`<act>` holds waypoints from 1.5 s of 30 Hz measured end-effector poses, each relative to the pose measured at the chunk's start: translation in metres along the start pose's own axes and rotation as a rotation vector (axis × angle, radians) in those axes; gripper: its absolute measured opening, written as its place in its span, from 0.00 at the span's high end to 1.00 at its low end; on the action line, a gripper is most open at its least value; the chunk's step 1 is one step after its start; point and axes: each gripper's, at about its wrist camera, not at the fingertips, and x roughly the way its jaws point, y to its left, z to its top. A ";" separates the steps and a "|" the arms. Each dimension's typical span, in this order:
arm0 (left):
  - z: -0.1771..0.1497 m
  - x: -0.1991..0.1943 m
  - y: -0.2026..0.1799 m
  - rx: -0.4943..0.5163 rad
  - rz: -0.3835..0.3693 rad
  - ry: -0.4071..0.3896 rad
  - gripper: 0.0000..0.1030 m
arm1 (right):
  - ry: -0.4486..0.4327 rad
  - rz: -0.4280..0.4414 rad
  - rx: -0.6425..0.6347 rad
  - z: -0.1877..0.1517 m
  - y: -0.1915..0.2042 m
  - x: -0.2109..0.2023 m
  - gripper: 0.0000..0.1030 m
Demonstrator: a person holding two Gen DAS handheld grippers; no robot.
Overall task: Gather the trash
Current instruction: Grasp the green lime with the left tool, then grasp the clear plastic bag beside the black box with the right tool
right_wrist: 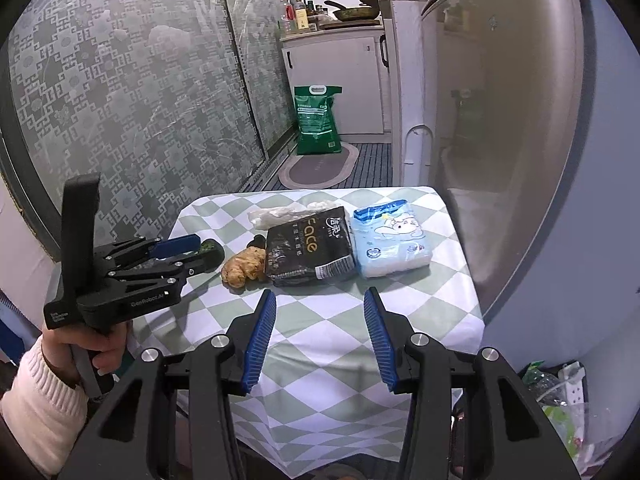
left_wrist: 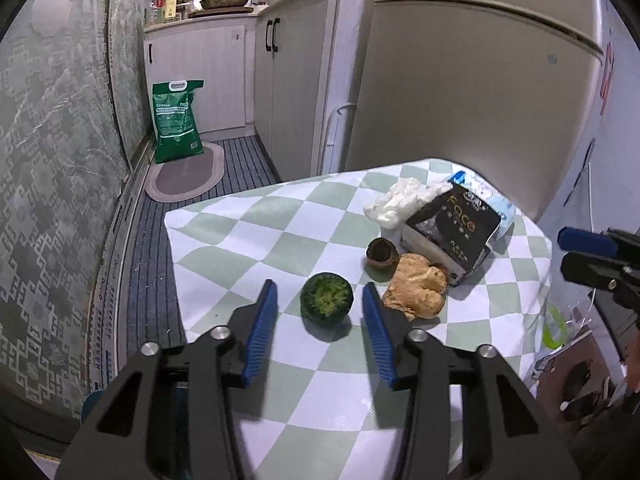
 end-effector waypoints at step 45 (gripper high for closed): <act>-0.027 -0.063 0.065 -0.183 -0.102 -0.140 0.76 | 0.371 -0.077 -0.493 0.082 0.074 0.137 0.88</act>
